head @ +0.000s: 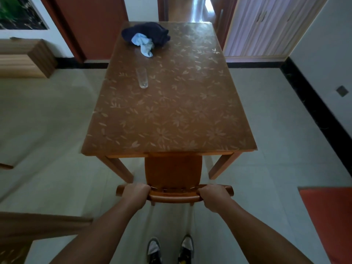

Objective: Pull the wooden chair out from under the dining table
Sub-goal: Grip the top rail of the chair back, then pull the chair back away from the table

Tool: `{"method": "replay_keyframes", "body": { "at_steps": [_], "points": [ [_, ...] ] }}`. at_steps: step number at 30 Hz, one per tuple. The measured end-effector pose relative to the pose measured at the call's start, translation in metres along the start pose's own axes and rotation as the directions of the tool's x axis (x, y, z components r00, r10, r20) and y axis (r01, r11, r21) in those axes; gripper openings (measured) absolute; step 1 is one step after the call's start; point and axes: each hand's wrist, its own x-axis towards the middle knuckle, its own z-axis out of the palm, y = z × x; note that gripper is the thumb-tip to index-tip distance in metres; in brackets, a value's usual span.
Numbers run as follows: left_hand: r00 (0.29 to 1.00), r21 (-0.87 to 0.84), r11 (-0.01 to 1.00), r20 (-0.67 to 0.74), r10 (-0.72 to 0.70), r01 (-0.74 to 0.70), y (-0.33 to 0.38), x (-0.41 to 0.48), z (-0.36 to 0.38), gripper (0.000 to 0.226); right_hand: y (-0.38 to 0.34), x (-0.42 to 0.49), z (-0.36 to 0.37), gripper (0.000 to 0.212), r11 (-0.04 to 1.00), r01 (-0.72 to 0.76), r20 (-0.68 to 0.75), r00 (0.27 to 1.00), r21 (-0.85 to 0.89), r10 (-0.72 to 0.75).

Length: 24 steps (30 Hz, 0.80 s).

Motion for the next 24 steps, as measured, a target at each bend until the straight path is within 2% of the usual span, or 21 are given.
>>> {"method": "replay_keyframes", "body": {
  "at_steps": [3,7,14,24],
  "points": [
    [1.0,0.008,1.0,0.002,-0.023,0.023,0.008,-0.012,0.007,0.037,0.001,-0.009,0.007,0.014,1.0,0.011,0.018,1.0,-0.025,-0.01],
    [0.999,0.042,0.999,0.027,-0.035,0.034,0.023,-0.032,0.012,0.021,0.004,-0.025,0.02,0.015,0.999,0.04,-0.018,0.999,-0.013,-0.04],
    [0.999,0.033,0.999,0.027,-0.027,0.026,0.035,-0.062,0.031,0.016,0.0,-0.052,0.044,0.014,0.998,0.061,-0.068,0.996,-0.005,-0.061],
    [0.999,-0.006,0.999,0.031,0.041,-0.041,0.034,-0.095,0.063,0.025,-0.019,-0.087,0.079,0.018,1.0,0.015,-0.049,0.999,0.016,-0.014]
  ]
}}
